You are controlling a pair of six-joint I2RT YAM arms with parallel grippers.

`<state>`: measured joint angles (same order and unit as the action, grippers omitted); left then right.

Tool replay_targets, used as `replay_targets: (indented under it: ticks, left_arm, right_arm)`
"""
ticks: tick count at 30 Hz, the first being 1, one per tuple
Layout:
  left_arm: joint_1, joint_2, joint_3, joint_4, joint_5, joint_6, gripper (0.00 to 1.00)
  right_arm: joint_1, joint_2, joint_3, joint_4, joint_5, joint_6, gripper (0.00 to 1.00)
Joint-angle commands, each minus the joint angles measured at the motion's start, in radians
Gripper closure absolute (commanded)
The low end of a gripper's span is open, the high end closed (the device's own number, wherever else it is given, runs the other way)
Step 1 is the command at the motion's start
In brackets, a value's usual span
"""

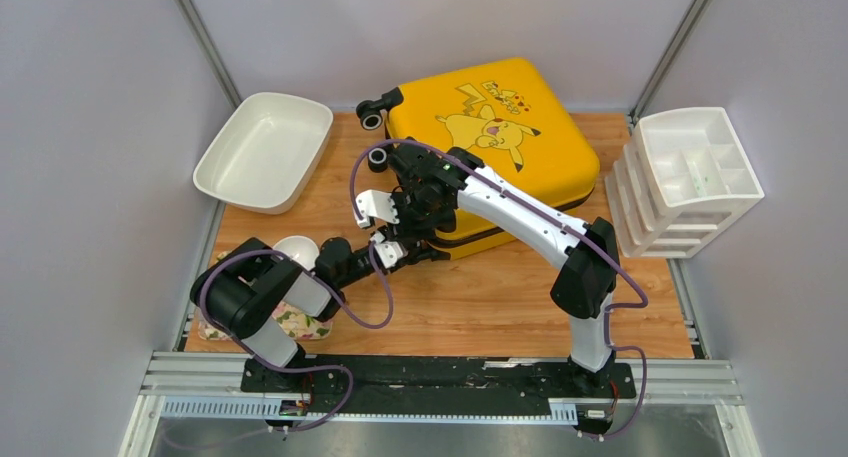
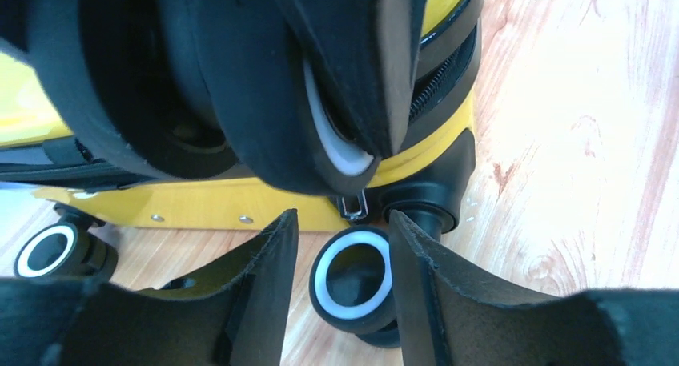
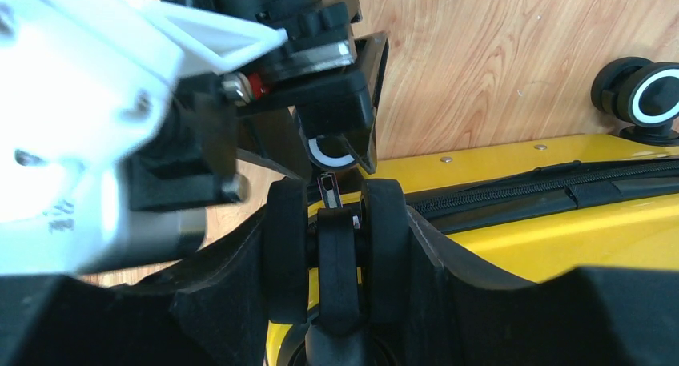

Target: Open, take out, and arrange the luggage

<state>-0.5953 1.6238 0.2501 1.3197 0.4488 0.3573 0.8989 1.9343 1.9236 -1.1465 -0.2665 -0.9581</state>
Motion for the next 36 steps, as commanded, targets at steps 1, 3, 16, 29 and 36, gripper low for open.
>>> replay_targets:
  ticks: [1, 3, 16, 29, 36]
  left_arm:
    - [-0.006, -0.064, -0.058, 0.351, -0.027, -0.009, 0.44]
    - [0.011, -0.090, -0.080, 0.351, -0.009, -0.035, 0.42]
    - [0.038, -0.061, -0.046, 0.351, 0.051, -0.080, 0.41]
    - [0.023, 0.024, 0.054, 0.351, 0.011, -0.101, 0.44]
    - [0.014, 0.067, 0.106, 0.352, -0.016, -0.172, 0.47]
  right_arm:
    - [0.011, -0.051, 0.023, 0.060, -0.068, 0.042, 1.00]
    - [0.014, -0.054, 0.017, 0.062, -0.074, 0.039, 1.00]
    - [0.032, -0.049, 0.048, 0.100, -0.118, 0.081, 1.00]
    - [0.008, -0.052, -0.028, 0.156, -0.051, 0.094, 1.00]
    - [0.006, -0.069, -0.052, 0.183, -0.066, 0.121, 1.00]
